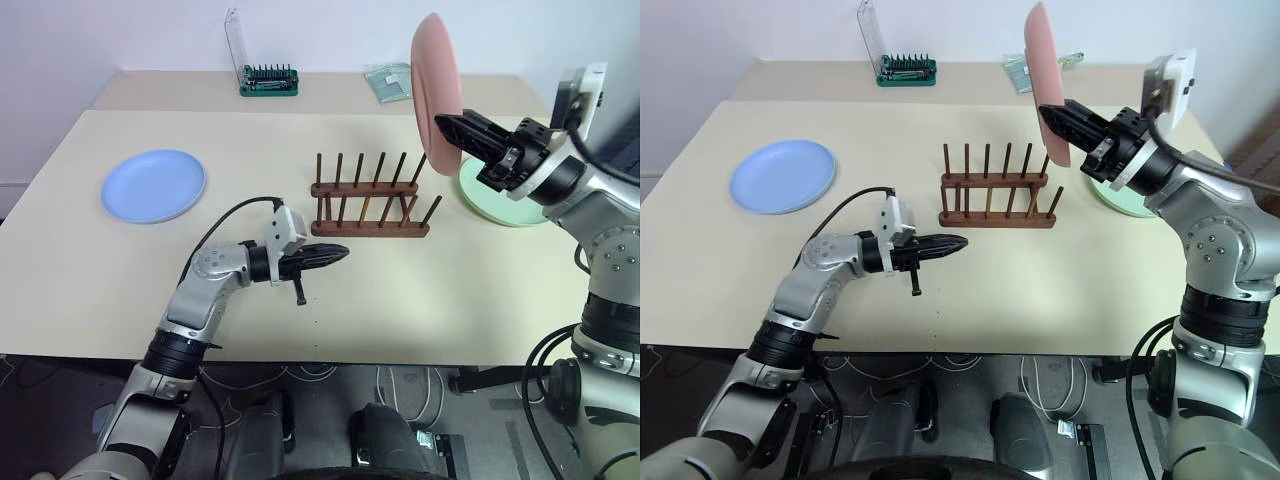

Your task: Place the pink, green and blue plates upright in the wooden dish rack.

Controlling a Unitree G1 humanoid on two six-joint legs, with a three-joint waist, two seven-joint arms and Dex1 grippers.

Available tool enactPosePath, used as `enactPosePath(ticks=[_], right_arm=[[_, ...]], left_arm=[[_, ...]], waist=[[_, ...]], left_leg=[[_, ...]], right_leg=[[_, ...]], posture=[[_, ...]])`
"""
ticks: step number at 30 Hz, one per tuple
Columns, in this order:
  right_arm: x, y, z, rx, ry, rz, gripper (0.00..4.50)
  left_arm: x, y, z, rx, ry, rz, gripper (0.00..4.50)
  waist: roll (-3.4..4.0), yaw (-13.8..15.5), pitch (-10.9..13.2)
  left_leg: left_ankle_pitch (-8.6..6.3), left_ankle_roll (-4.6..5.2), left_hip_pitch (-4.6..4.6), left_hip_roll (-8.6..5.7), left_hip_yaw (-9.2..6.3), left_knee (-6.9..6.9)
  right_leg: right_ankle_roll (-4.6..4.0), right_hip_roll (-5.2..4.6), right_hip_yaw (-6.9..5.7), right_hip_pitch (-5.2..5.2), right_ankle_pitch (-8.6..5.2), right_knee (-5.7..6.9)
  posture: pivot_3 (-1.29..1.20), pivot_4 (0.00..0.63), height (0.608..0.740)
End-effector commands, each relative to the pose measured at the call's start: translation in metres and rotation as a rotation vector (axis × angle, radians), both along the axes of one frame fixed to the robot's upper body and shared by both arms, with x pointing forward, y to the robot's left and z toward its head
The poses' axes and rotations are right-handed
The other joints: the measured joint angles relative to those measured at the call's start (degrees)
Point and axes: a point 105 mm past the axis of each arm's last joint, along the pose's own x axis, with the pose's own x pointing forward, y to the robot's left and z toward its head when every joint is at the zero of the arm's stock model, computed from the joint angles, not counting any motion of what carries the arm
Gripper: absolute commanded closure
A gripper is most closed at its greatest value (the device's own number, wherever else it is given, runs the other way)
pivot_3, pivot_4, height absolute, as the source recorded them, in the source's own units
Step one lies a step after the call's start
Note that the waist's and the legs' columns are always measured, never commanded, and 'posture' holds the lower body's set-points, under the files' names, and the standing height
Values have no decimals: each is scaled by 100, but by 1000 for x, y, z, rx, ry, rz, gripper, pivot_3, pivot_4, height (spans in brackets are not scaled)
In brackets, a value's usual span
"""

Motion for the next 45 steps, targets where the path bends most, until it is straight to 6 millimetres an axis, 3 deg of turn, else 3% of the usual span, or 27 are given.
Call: enactPosePath(ticks=[1, 11, 31, 35, 39, 45], right_arm=[[-8, -1, 10, 43, -28, 35, 4478], [1, -4, -12, 75, 71, 30, 4478], [17, -30, -35, 295, 198, -42, 4478], [21, -33, -40, 283, 199, -91, 3116], [24, -39, -33, 260, 142, -170, 1149], [27, -86, -11, 191, 0, -446, 1149]], left_arm=[[1, 10, 12, -41, -45, 19, 4500], [2, 15, 1, -24, -37, 23, 4500], [3, 15, -4, -32, -29, 25, 4500], [3, 15, -4, -31, -28, 24, 4500], [2, 16, -5, -28, -25, 24, 4500], [2, 16, -5, -26, -24, 25, 4500]], waist=[[1, 6, 0], [1, 13, 0], [1, 11, 1], [1, 9, 1], [1, 9, 1], [3, 12, 2]], left_leg=[[0, 0, 0, 0, 0, 0], [-1, 2, -1, -1, 2, -1], [-1, 2, -2, -1, 2, -4], [-1, 2, -2, -1, 3, -4], [-1, 2, -2, -1, 3, -6], [-1, 1, -2, -1, 5, -7]], right_leg=[[0, 0, 0, -1, 0, 0], [0, -1, 0, -1, 0, -1], [0, -1, 0, -3, 0, -1], [0, -1, 0, -3, 0, -1], [0, -1, 0, -5, 0, -1], [0, -1, 0, -6, 0, -1]], posture=[[0, 150, 732], [0, 150, 732], [0, 150, 732], [0, 150, 732], [0, 150, 732], [0, 150, 732]])
